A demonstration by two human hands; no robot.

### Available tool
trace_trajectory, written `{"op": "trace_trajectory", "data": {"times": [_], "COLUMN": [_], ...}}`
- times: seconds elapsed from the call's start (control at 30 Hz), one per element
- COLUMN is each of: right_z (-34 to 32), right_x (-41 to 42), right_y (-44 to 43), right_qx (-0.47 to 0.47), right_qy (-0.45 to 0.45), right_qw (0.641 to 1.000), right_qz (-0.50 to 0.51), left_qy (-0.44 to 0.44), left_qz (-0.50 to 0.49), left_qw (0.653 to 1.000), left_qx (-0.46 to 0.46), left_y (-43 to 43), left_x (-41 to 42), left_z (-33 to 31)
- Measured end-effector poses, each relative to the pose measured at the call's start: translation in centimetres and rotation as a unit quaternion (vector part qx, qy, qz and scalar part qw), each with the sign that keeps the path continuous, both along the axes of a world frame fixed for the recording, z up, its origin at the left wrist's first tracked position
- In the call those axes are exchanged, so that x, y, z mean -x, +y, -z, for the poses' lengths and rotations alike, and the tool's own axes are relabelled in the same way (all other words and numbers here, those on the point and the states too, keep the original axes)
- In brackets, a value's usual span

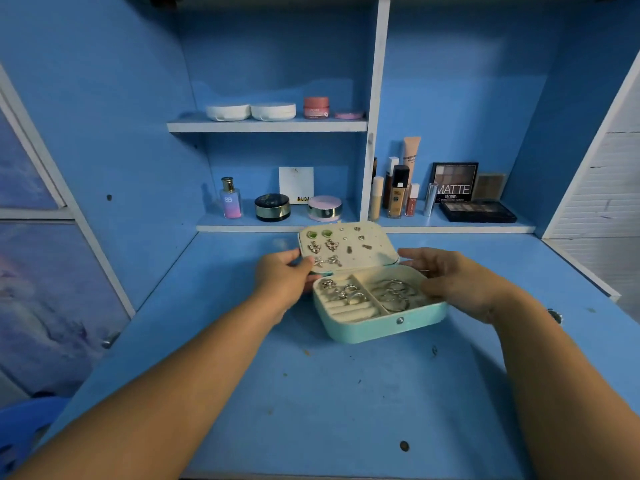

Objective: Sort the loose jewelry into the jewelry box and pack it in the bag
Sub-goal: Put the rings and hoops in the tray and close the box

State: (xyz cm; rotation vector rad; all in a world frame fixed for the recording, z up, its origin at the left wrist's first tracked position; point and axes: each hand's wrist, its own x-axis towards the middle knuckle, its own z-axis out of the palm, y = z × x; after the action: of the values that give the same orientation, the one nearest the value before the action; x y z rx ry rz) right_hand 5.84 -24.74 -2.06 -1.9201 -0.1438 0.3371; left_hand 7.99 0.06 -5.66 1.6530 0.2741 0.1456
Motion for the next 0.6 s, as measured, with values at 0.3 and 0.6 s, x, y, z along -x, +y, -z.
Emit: {"op": "trace_trajectory", "data": {"times": [0.3, 0.6], "right_z": [-0.1, 1.4], "right_x": [-0.4, -1.0], "right_y": [-1.2, 0.8], "right_qx": [0.067, 0.202], "right_qy": [0.042, -0.013], "right_qw": [0.997, 0.973], "right_qz": [0.007, 0.111], "left_qy": [0.061, 0.089], "left_qz": [0.161, 0.203], "left_qw": [0.973, 0.974], "left_qx": [-0.153, -0.052], "left_y": [0.7, 1.0], "left_x": [-0.1, 1.9], "left_z": [-0.6, -1.7]}}
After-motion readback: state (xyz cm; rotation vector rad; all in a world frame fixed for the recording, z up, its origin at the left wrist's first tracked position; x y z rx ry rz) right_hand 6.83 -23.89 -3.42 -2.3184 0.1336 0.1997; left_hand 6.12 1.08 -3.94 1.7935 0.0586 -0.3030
